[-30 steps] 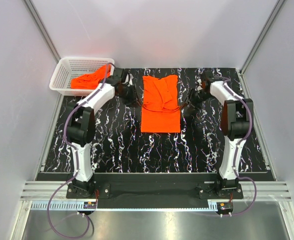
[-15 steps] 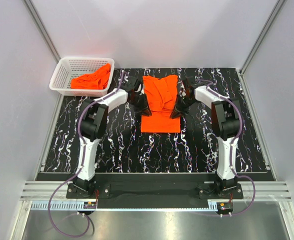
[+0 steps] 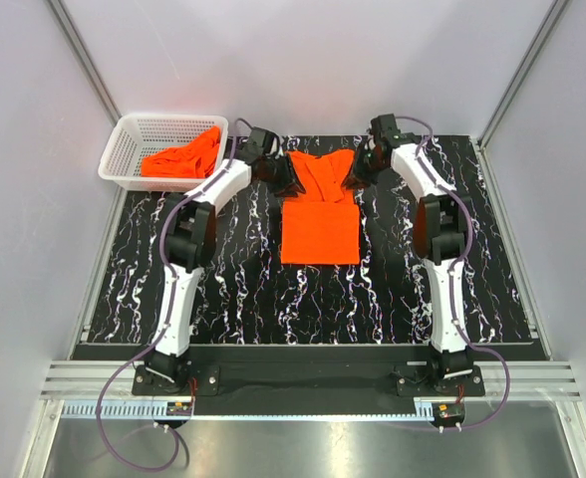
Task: Fold and stack the t-shirts
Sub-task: Fold the tshirt
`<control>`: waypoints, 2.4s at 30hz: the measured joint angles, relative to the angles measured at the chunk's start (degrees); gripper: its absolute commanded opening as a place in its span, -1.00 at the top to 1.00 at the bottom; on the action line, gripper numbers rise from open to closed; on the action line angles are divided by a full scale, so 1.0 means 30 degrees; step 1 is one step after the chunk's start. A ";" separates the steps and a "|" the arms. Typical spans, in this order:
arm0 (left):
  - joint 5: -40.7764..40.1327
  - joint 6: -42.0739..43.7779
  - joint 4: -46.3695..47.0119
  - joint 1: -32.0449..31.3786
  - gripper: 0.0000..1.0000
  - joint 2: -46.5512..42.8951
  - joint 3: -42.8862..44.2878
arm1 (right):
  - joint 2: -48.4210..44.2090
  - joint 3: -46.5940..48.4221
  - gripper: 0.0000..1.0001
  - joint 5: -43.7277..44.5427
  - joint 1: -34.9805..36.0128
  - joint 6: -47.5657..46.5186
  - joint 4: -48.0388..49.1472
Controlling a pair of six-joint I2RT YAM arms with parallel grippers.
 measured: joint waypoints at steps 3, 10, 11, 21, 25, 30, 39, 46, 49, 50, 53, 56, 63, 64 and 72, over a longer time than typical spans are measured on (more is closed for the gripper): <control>-0.0160 -0.0015 0.0240 0.0313 0.23 -0.0233 0.0313 | 0.1188 0.3512 0.37 -0.0051 -0.0597 -0.0051 -0.1071; 0.0168 0.0277 0.0393 0.0401 0.33 -0.3883 -0.4189 | -0.1362 -0.0401 0.09 -0.1443 -0.0940 -0.0452 -0.1807; 0.0299 0.0342 0.0379 0.0248 0.36 -0.4503 -0.5013 | -0.2280 -0.2382 0.09 -0.2098 -0.0882 -0.0459 -0.1472; 0.1537 0.0772 0.1741 -0.1916 0.54 -0.7023 -1.1934 | -0.6266 -1.3923 0.60 -0.8021 -0.0007 0.0102 0.2543; 0.1537 0.1049 0.1887 -0.1341 0.56 -0.7023 -1.3151 | -0.6266 -1.5446 0.63 -0.8830 0.0131 0.0372 0.3738; 0.1566 0.1457 0.2521 -0.0430 0.56 -0.7089 -1.4520 | -0.6266 -1.6298 0.66 -0.8896 0.0029 0.0277 0.4758; 0.1370 0.2805 0.2397 -0.0364 0.47 -0.9129 -1.6983 | -0.7708 -1.9358 0.63 -0.7679 -0.1821 -0.0459 0.5056; 0.1530 0.2288 0.1734 -0.0415 0.22 -1.2400 -1.7762 | -1.1205 -2.0582 0.22 -0.6739 -0.2266 0.0015 0.4597; 0.1741 0.1217 0.2295 -0.0474 0.09 -1.3712 -1.8214 | -1.3151 -2.1697 -0.03 -0.6513 -0.2244 0.1013 0.5115; 0.1829 0.0670 0.2725 -0.0532 0.06 -1.4083 -1.8600 | -1.3850 -2.2287 -0.09 -0.6462 -0.2251 0.1537 0.5421; 0.1967 -0.1588 0.4707 -0.0794 -0.13 -1.5074 -2.0626 | -1.5963 -2.4523 -0.33 -0.5952 -0.2244 0.3315 0.6543; 0.1916 -0.4896 0.7446 -0.1326 -0.26 -1.6050 -2.3707 | -1.8061 -2.6702 -0.36 -0.5209 -0.2244 0.5115 0.7490; -0.0568 -1.2597 1.3551 -0.3840 -0.35 -1.7558 -2.9383 | -2.1303 -3.0724 -0.16 -0.3621 -0.2222 0.9136 1.0637; -0.0998 -1.3464 1.4280 -0.4102 -0.33 -1.7544 -2.9769 | -2.1398 -3.1117 -0.14 -0.3315 -0.2193 0.9573 1.1023; -0.3679 -1.8644 1.8309 -0.4444 -0.18 -1.6531 -3.1153 | -2.0779 -3.2319 -0.11 -0.1916 -0.2047 1.1730 1.4018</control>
